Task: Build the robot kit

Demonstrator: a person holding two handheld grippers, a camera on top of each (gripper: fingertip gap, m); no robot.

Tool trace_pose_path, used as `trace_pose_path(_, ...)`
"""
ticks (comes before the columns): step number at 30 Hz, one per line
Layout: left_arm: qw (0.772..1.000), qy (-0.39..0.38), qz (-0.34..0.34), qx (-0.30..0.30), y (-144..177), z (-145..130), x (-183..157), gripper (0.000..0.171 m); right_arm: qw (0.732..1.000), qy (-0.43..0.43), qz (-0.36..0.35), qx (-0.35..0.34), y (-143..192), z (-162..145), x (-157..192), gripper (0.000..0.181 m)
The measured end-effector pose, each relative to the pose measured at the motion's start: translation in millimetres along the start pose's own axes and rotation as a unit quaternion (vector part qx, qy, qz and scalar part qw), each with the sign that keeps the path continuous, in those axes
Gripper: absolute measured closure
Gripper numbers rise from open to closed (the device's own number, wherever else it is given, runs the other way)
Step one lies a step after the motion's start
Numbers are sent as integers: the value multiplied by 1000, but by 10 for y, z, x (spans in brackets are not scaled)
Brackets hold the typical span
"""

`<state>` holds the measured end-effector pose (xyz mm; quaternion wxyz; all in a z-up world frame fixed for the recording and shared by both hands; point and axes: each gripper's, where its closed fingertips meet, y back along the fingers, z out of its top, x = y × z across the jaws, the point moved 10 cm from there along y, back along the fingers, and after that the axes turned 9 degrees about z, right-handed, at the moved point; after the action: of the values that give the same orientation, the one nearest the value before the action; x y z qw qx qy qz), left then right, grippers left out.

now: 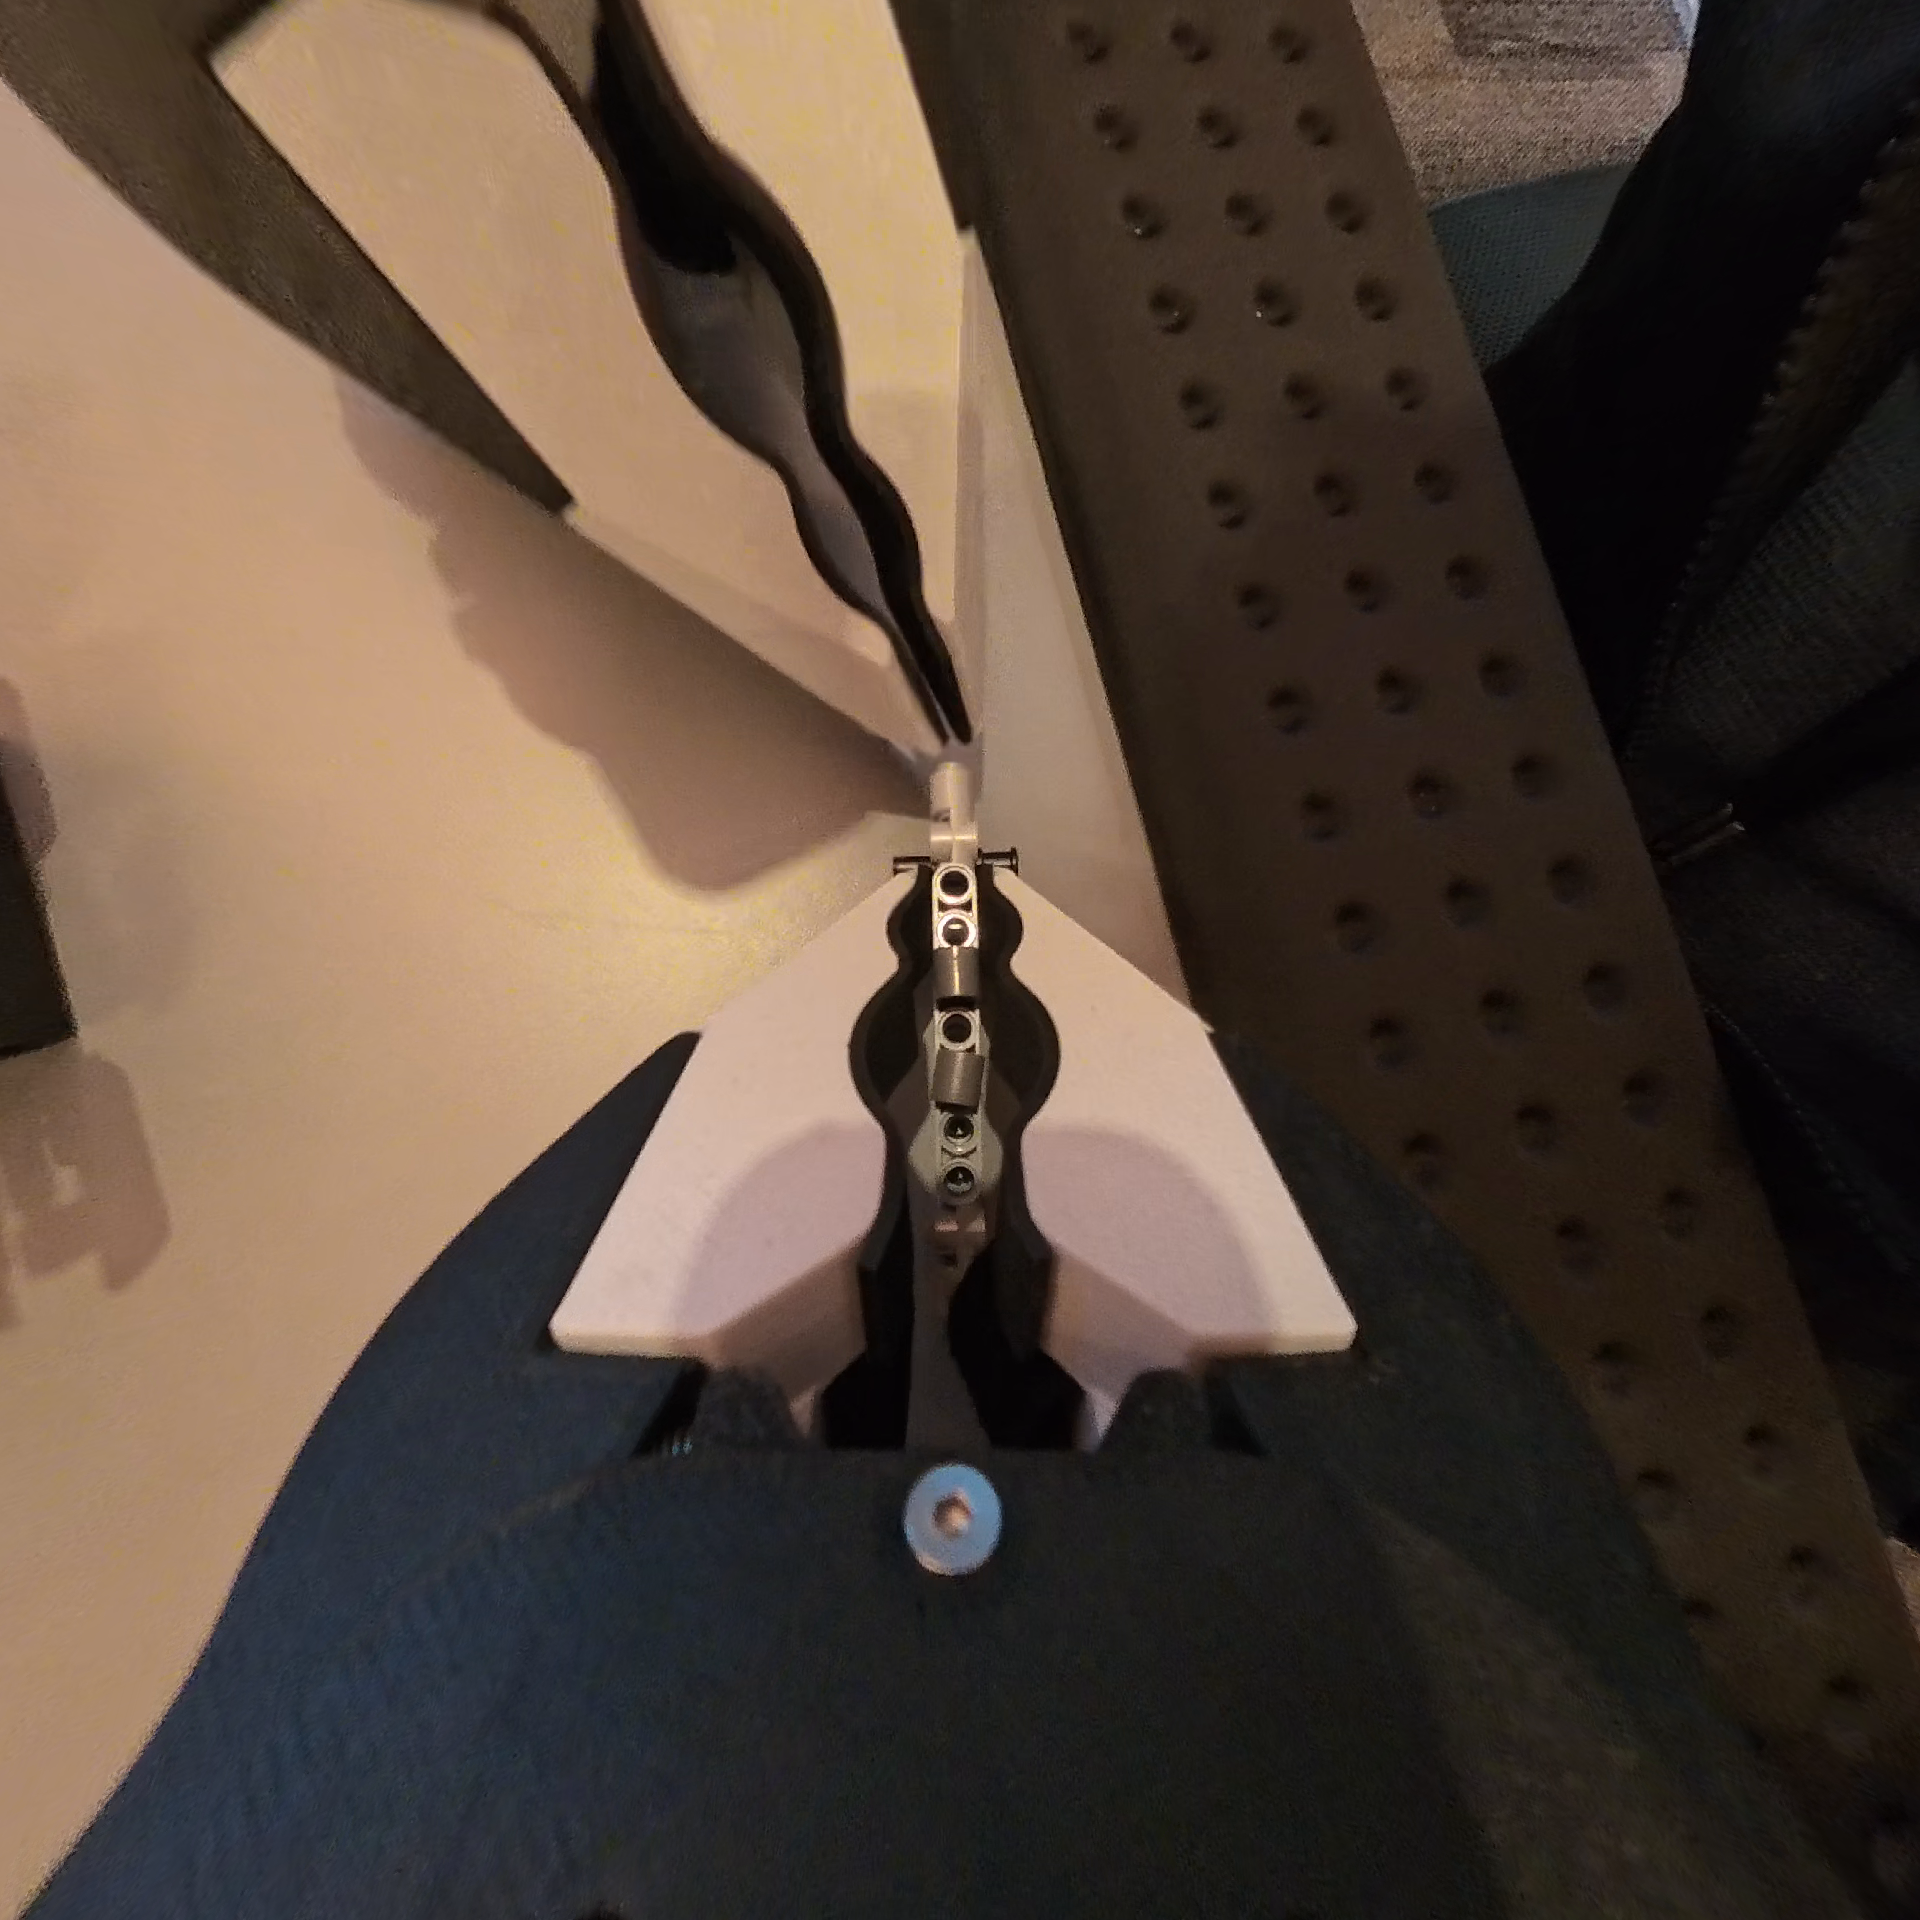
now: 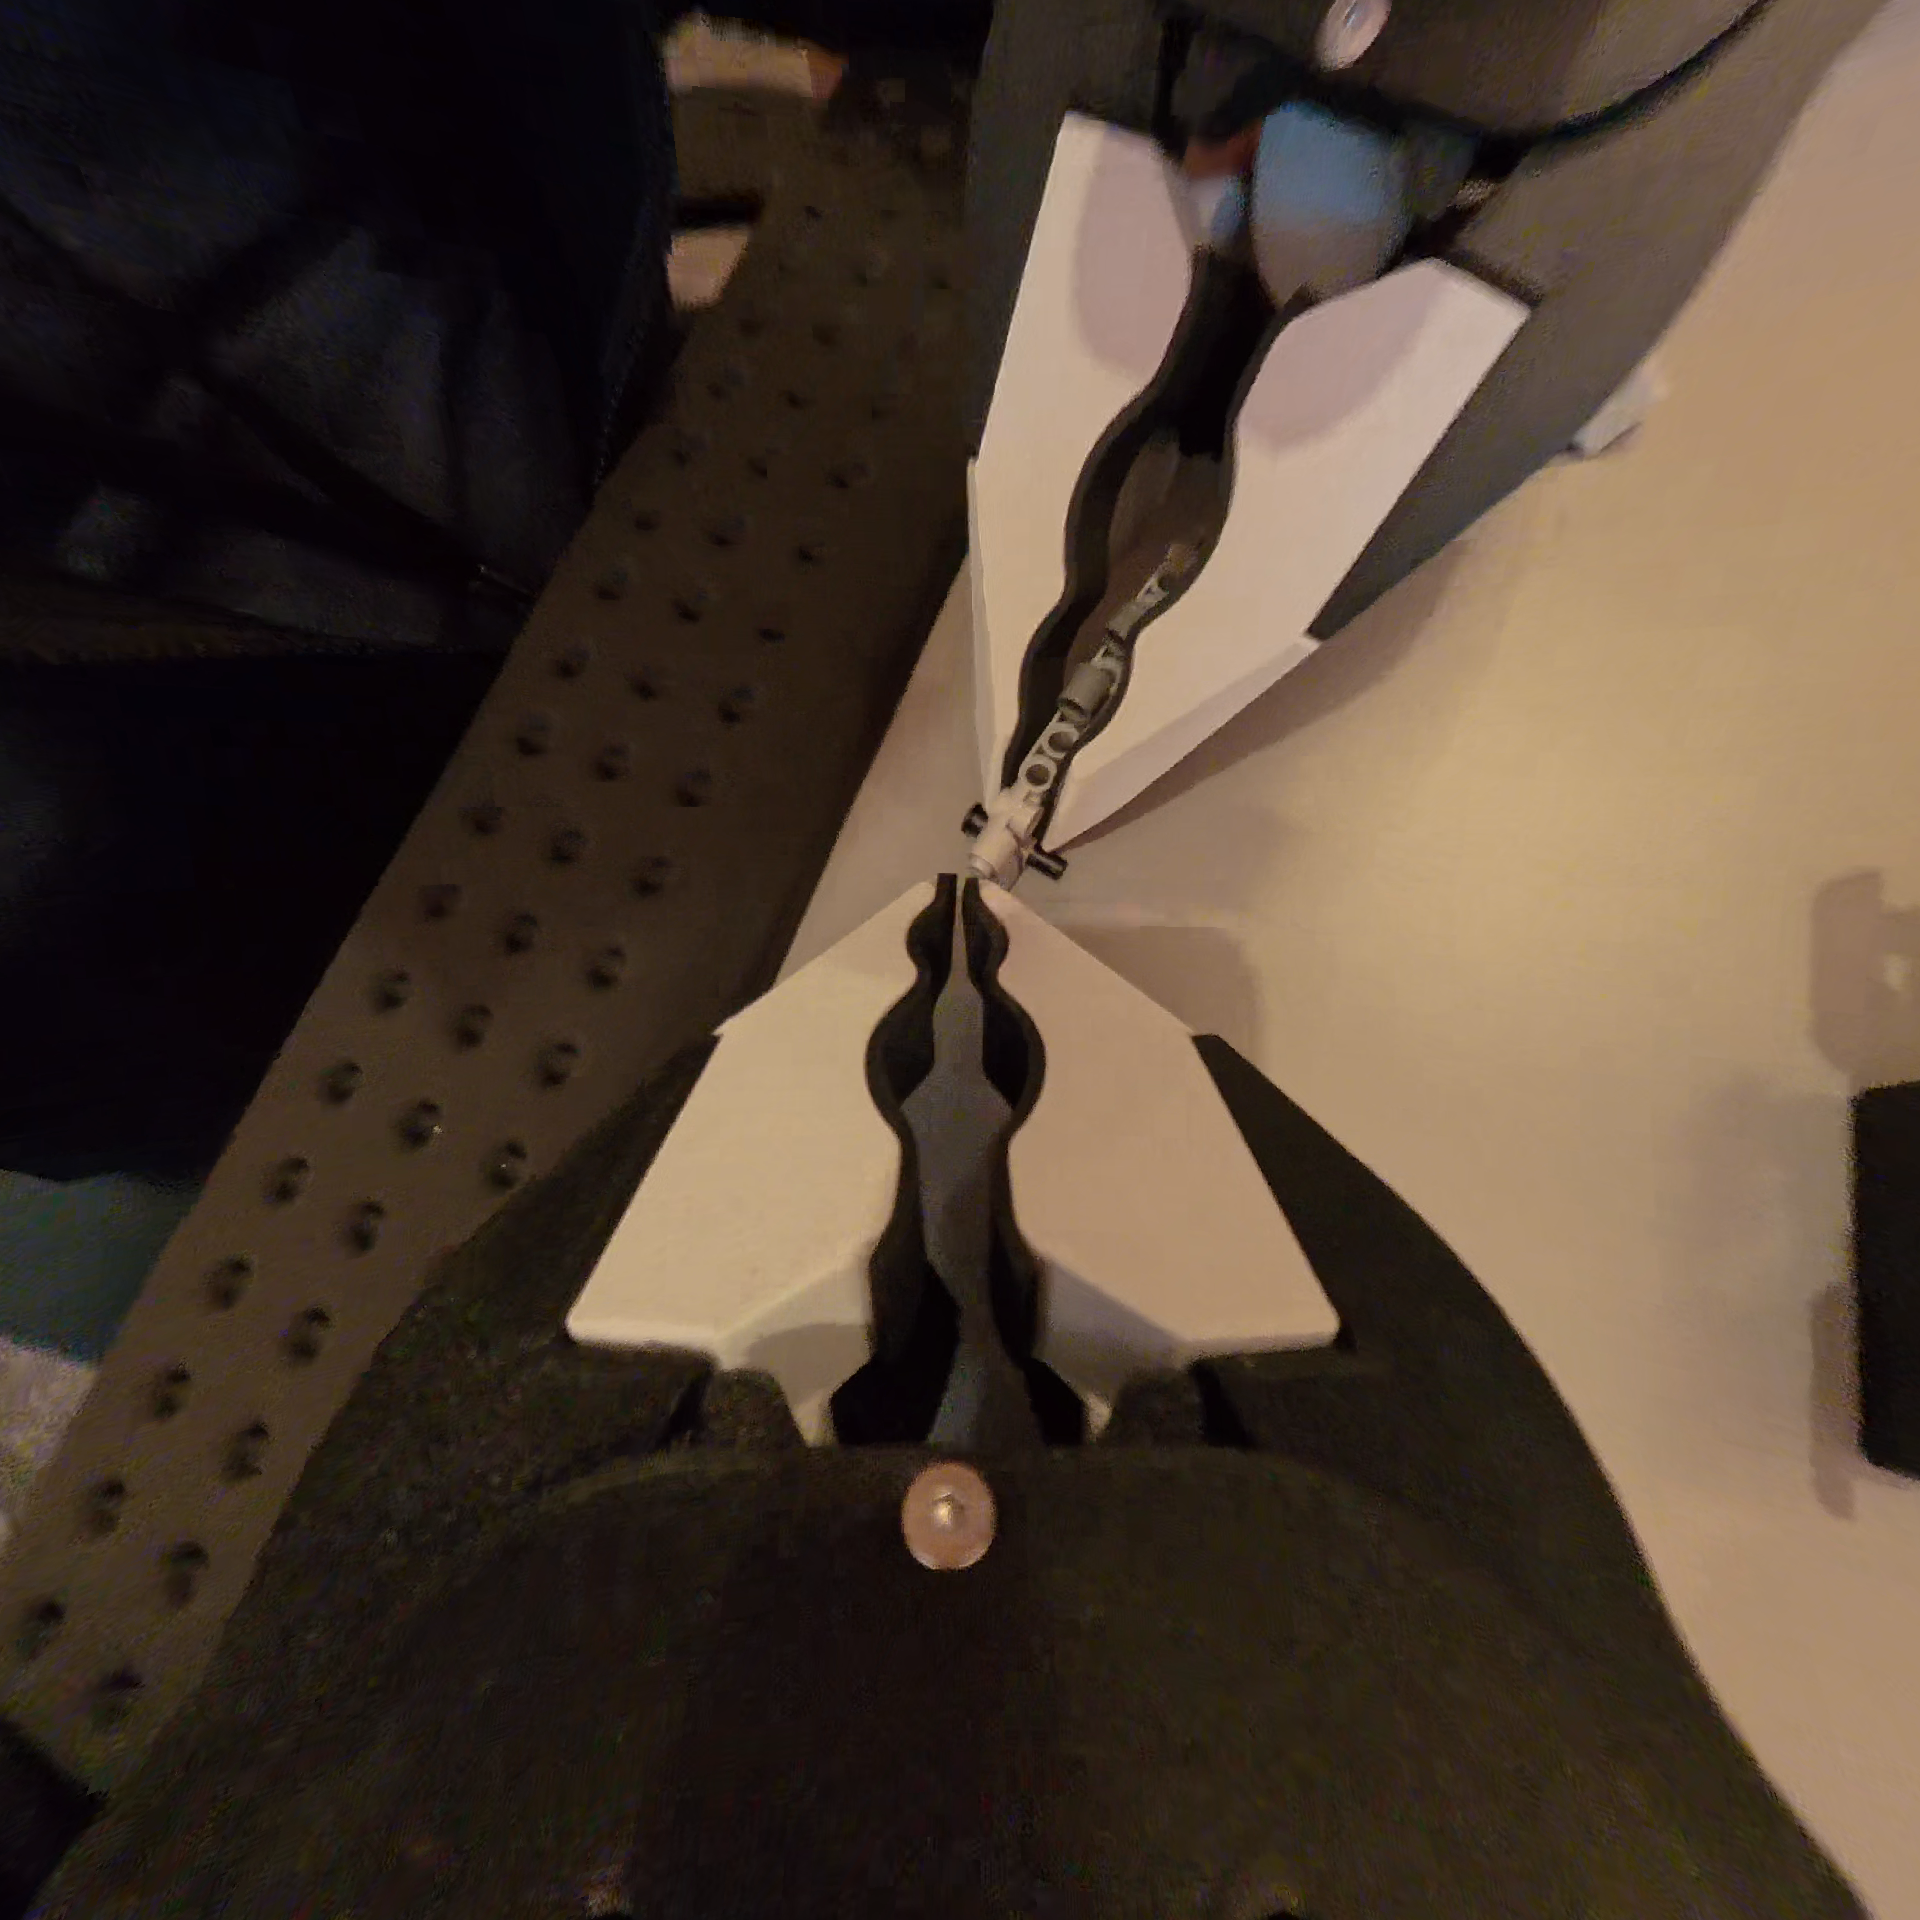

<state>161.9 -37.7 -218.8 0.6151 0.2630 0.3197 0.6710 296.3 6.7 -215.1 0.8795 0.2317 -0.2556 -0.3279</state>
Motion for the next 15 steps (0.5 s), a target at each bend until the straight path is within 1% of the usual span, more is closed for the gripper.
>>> trace_pose_path(2,1000,0,2,0,4,-4,-1,167,999,-21,-12,-28,114,-17,-17,181)
trace_pose_path(5,1000,-3,9,2,0,8,-7,167,997,-48,-46,-48,322,-50,-10,181)
trace_pose_path(6,1000,-4,14,3,-3,14,-9,167,995,-56,-60,-49,394,-48,15,178)
trace_pose_path(10,999,-1,40,0,-26,43,-10,167,985,-98,-140,-13,651,-93,280,171)
trace_pose_path(13,998,-8,63,-1,-54,76,-16,167,969,-150,-194,38,740,-290,556,170)
trace_pose_path(15,997,-14,79,0,-71,99,-17,166,961,-173,-209,51,760,-415,753,169)
